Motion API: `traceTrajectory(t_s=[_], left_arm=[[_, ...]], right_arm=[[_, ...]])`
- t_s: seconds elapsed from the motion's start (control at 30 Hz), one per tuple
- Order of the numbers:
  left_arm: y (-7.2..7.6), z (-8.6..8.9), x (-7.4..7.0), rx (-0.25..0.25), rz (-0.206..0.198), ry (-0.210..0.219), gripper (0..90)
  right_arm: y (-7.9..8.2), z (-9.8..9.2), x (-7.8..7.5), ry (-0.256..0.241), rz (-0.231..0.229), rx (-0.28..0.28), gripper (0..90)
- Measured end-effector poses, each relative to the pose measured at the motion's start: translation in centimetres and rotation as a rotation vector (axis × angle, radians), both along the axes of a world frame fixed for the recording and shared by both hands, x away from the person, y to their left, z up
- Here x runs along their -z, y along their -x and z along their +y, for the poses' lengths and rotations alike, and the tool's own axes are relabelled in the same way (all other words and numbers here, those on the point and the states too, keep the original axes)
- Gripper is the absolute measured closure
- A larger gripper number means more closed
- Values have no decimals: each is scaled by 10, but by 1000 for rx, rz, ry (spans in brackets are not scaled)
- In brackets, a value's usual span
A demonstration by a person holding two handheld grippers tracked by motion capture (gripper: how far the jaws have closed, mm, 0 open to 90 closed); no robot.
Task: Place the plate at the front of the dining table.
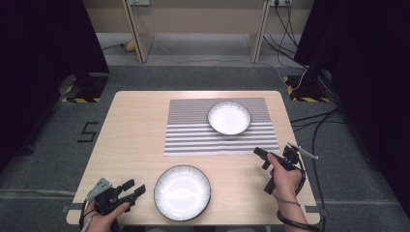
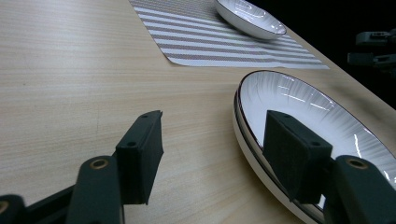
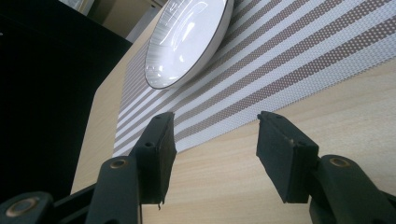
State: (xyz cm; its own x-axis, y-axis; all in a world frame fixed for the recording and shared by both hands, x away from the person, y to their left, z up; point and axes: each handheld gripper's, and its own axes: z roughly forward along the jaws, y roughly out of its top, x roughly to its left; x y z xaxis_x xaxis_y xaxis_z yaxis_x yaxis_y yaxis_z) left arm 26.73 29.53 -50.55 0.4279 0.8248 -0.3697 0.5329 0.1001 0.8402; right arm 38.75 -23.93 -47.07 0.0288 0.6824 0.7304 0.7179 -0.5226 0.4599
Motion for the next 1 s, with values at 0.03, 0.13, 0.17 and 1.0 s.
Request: traceTrajectory(t_s=[0.03, 0.13, 0.17, 1.0], left_arm=[[0, 0, 0, 3, 1, -1, 373], [0, 0, 0, 3, 0, -1, 373], [0, 0, 0, 2, -1, -1, 373], [1, -1, 0, -1, 0, 0, 373]], right_arm=[[1, 0, 0, 1, -3, 3, 469], [4, -2, 0, 6, -2, -1, 470], [5, -2, 0, 10, -4, -1, 469], [48, -20, 10, 12, -13, -7, 462]])
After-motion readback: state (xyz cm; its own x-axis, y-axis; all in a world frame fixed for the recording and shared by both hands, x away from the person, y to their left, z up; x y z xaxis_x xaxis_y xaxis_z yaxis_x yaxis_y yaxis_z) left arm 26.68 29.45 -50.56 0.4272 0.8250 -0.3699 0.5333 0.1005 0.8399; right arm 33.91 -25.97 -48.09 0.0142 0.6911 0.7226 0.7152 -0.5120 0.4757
